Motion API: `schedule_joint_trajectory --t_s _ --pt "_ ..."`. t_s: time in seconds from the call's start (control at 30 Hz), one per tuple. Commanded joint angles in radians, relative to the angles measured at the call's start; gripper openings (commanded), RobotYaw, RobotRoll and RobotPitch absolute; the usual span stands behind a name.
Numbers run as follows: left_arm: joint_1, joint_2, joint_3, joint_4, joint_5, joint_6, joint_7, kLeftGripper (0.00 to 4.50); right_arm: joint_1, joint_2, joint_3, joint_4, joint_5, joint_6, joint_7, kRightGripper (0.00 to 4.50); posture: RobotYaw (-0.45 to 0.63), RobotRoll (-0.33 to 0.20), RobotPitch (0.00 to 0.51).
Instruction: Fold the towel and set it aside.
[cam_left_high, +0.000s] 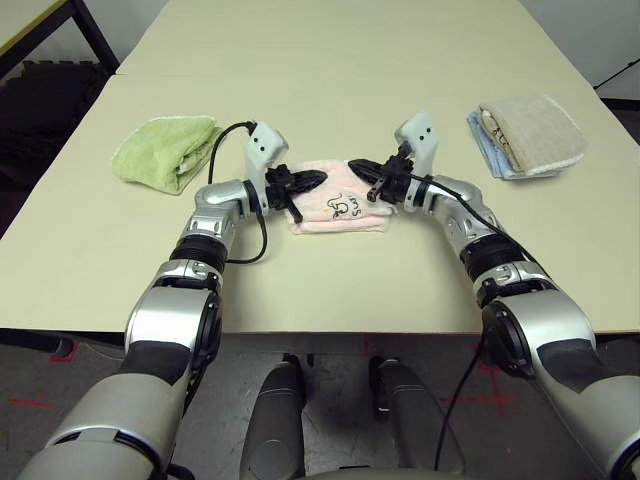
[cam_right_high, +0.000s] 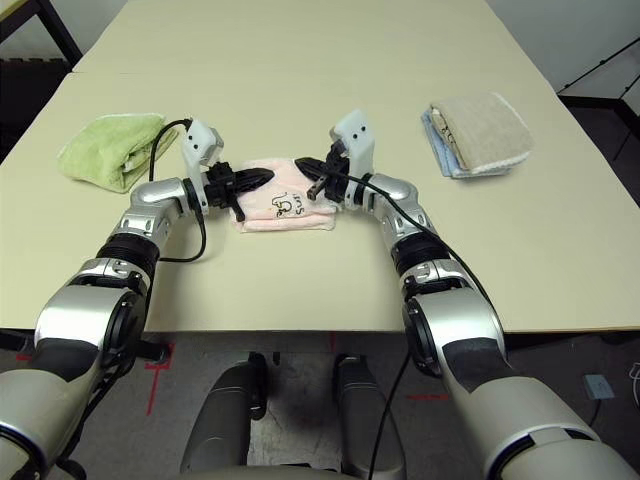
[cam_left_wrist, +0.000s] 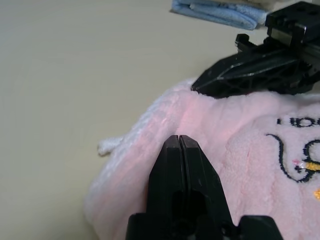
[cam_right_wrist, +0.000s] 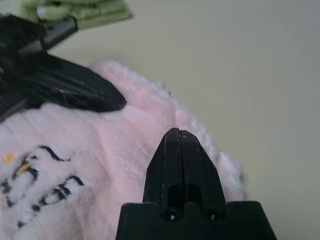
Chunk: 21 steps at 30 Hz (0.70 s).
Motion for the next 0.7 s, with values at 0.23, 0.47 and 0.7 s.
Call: schedule_joint_trajectory --t_s 0.23,0.47,0.7 --pt "0.01 0.024 0.002 0.005 0.004 0.004 -0.054 0.08 0.031 -0.038 0.035 0.068 -0.068 0.052 -0.082 0.0 0.03 0.0 0.192" --pt "0.022 0.039 -0.002 0.019 0.017 0.01 -0.049 0.08 0.07 -0.056 0.019 0.045 -0.045 -0.002 -0.049 0.0 0.01 0.0 0.196" --pt "0.007 0.037 0.007 0.022 0.008 0.013 -0.034 0.08 0.068 -0.068 -0.032 0.015 0.031 -0.051 0.051 0.0 0.01 0.0 0.195"
